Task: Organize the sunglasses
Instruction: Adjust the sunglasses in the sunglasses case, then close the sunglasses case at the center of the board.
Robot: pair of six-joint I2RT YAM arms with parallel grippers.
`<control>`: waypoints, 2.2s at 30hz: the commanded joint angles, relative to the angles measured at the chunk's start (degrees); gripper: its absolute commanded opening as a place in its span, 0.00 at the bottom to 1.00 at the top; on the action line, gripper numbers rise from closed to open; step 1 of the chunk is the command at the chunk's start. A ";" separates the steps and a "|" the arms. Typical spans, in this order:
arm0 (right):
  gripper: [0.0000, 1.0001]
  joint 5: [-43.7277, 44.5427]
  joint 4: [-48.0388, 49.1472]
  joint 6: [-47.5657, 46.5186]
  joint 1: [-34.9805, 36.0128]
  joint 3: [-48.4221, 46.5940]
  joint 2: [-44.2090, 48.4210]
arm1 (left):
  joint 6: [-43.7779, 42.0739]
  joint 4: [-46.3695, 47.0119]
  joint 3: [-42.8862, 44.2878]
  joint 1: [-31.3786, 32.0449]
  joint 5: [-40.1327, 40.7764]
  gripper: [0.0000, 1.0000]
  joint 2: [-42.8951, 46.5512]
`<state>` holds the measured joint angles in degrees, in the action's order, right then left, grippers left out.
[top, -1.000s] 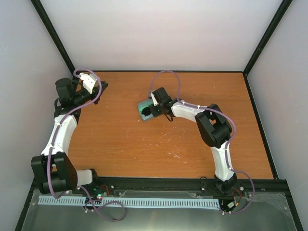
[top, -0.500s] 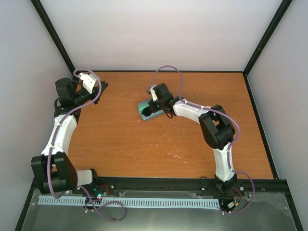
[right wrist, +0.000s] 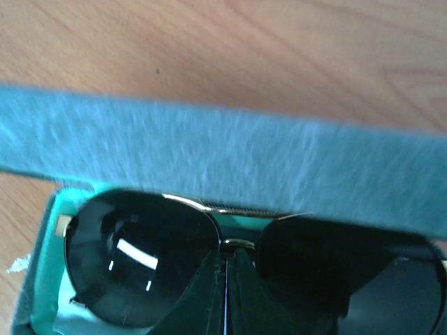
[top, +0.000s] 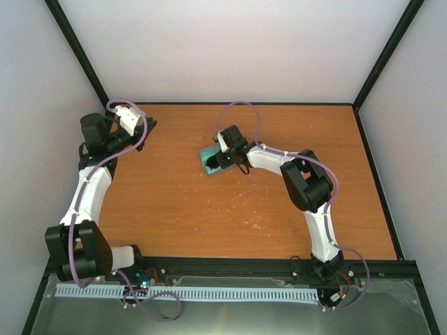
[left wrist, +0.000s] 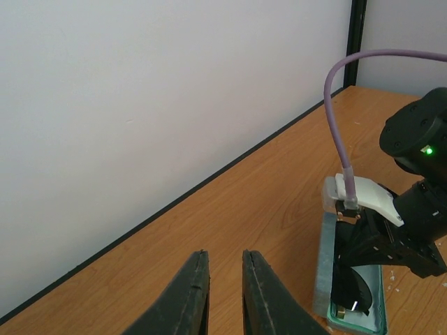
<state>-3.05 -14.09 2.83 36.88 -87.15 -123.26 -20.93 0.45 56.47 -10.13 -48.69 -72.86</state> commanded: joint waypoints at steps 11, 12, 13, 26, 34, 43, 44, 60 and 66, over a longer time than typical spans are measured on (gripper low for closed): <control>0.03 -0.36 1.13 3.28 -0.32 11.01 10.02 | 0.41 3.98 -1.15 -0.51 -3.36 0.17 -0.97; 0.04 0.02 1.92 3.69 -0.32 11.68 11.70 | 0.44 4.37 -1.20 -0.51 -4.47 0.16 -1.57; 0.04 0.46 2.88 4.04 -0.32 12.33 13.56 | 0.72 4.93 -1.26 -0.49 -5.19 0.16 -2.15; 0.03 11.27 1.91 23.79 -0.86 28.83 34.35 | -9.56 -17.03 18.99 9.52 -12.72 0.07 -28.14; 0.03 9.99 0.66 36.99 -1.56 35.53 33.37 | -13.68 -24.74 31.25 12.50 -8.85 0.06 -41.12; 0.03 2.13 2.88 36.25 -3.78 28.30 19.16 | -10.78 -29.14 38.26 19.34 -2.08 0.06 -47.36; 0.03 1.45 2.83 36.28 -3.97 27.51 17.72 | -10.04 -28.78 38.01 19.50 -1.77 0.06 -47.37; 0.03 -2.39 3.37 36.27 -4.44 18.97 5.85 | -9.13 -28.36 37.05 19.67 0.79 0.06 -51.15; 0.03 -3.31 4.88 35.88 -5.00 17.93 4.20 | -6.54 -27.72 37.47 20.94 -0.46 0.06 -50.60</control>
<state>-5.76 -7.27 38.81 32.58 -69.30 -115.61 -29.82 -27.11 92.12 10.00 -47.66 -124.05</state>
